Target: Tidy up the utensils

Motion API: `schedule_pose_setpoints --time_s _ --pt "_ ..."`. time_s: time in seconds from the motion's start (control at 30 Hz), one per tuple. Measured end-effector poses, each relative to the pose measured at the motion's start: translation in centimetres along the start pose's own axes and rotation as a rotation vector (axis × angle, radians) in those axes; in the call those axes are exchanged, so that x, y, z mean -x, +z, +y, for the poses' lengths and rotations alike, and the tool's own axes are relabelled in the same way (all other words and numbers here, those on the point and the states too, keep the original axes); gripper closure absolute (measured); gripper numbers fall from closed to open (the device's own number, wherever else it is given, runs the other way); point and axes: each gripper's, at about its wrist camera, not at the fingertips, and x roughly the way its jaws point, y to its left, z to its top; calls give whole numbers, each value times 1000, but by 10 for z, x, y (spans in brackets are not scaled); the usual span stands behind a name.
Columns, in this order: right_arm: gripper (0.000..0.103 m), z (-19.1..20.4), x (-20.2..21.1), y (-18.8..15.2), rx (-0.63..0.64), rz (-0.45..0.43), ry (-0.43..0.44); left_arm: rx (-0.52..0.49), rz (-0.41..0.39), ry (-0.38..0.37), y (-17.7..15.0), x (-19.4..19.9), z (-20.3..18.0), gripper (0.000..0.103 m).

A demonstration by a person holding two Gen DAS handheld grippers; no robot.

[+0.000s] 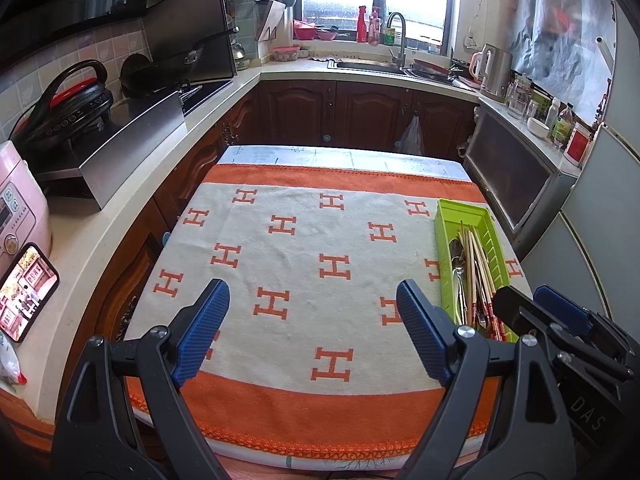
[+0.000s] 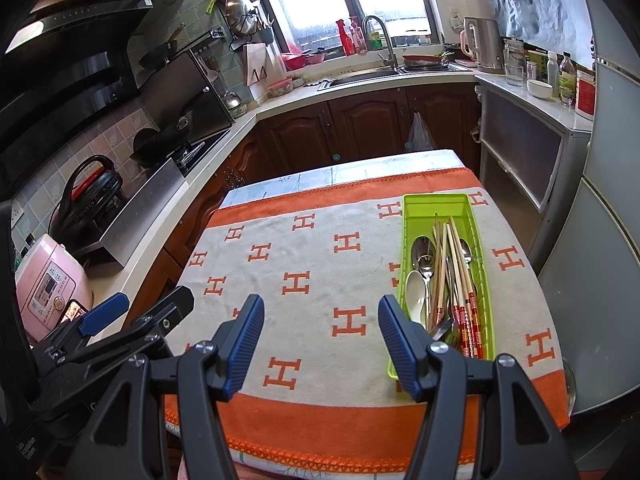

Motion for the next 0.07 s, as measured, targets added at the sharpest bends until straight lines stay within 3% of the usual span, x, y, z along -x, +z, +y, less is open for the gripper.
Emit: schedule_pose_setpoints --time_s 0.07 --pt "44 0 -2 0 5 6 -2 4 -2 0 0 0 3 19"
